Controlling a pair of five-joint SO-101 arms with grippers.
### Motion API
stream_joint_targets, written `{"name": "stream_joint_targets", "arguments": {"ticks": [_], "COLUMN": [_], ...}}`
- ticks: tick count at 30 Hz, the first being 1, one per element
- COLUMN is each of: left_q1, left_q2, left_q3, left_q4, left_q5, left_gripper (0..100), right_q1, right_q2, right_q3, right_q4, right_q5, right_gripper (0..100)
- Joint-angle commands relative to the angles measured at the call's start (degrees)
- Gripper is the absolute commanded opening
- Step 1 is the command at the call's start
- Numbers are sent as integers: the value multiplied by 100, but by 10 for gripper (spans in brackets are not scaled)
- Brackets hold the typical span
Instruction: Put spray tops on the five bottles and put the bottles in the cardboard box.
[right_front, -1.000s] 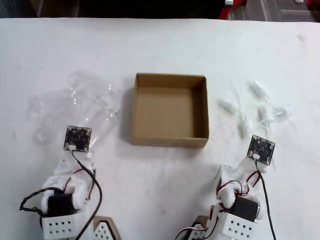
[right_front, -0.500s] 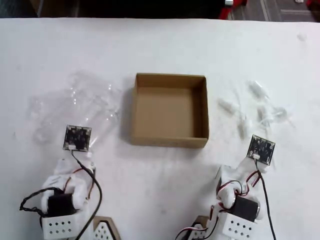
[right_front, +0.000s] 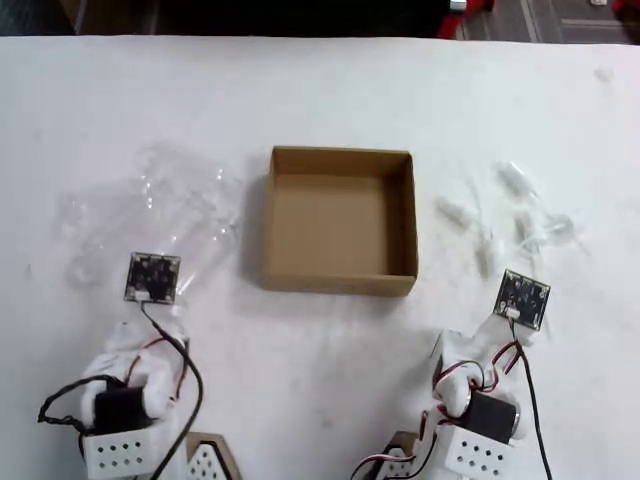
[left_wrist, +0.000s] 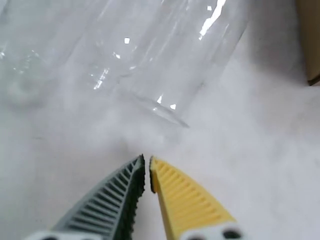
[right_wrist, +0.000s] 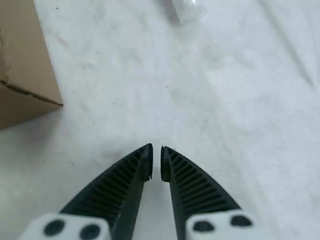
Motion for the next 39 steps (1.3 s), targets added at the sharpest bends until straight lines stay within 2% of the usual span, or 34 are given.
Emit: {"name": "stream_joint_targets", "arguments": {"ticks": [1,12,29,34,39], "left_q1": [-259,-251,-268,-268,-277], "left_q2": [-66,-66,-66,-66,-66], "left_q3": [0,0,0,0,0], "left_q4": [-273,-264,-255,44,62], "left_q5": [-44,-44,-44,-53,-97], "left_gripper": [23,22,23,24,24], "right_q1": [-22,-57,-13,629,145], "right_q2": [4,4,4,-4,-4], "right_q3": [53,53,53,-132,-308], "right_q4": [-4,-40,-4338,-4884,-5244], "right_q5": [18,9,18,26,26], "right_gripper": [17,19,22,22,22]}}
